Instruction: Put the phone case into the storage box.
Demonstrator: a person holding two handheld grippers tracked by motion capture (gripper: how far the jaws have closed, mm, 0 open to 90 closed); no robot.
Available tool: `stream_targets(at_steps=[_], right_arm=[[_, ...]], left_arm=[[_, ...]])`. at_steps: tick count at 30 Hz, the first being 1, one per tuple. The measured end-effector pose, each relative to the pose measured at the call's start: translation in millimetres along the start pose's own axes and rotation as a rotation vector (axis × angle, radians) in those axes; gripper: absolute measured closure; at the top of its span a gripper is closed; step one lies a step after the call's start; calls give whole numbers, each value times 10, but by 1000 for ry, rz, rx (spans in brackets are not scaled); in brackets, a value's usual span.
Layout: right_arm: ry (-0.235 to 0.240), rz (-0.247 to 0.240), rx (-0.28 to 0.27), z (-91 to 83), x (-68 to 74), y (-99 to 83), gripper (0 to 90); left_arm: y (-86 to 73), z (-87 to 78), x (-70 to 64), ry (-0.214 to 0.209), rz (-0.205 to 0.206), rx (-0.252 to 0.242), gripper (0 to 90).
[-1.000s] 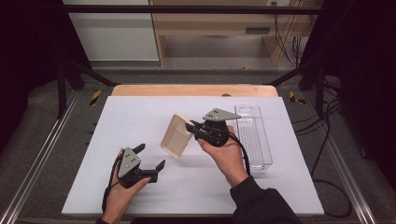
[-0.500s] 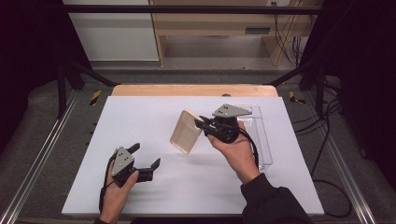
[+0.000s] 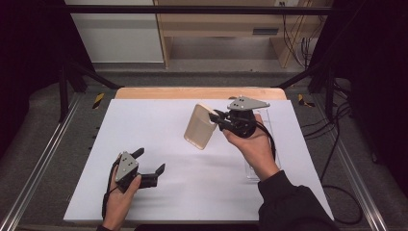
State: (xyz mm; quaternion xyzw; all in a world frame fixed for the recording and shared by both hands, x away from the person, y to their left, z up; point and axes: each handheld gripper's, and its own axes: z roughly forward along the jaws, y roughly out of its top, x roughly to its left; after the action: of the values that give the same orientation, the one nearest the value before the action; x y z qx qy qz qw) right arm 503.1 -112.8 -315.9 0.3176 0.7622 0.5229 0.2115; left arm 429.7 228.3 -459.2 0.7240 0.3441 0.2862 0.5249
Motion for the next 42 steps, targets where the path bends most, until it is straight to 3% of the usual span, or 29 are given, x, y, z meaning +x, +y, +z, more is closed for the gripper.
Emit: stream_targets(at_steps=[23, 32, 42], right_arm=[[-93, -35, -12, -256, -425, 377, 792], [-138, -10, -33, -405, -635, 438, 792], [-174, 11, -44, -516, -774, 449, 792]], left_arm=[[-13, 7, 9, -5, -2, -1, 41], [-15, 7, 6, -5, -1, -5, 38], [-17, 9, 8, -3, 10, -2, 38]])
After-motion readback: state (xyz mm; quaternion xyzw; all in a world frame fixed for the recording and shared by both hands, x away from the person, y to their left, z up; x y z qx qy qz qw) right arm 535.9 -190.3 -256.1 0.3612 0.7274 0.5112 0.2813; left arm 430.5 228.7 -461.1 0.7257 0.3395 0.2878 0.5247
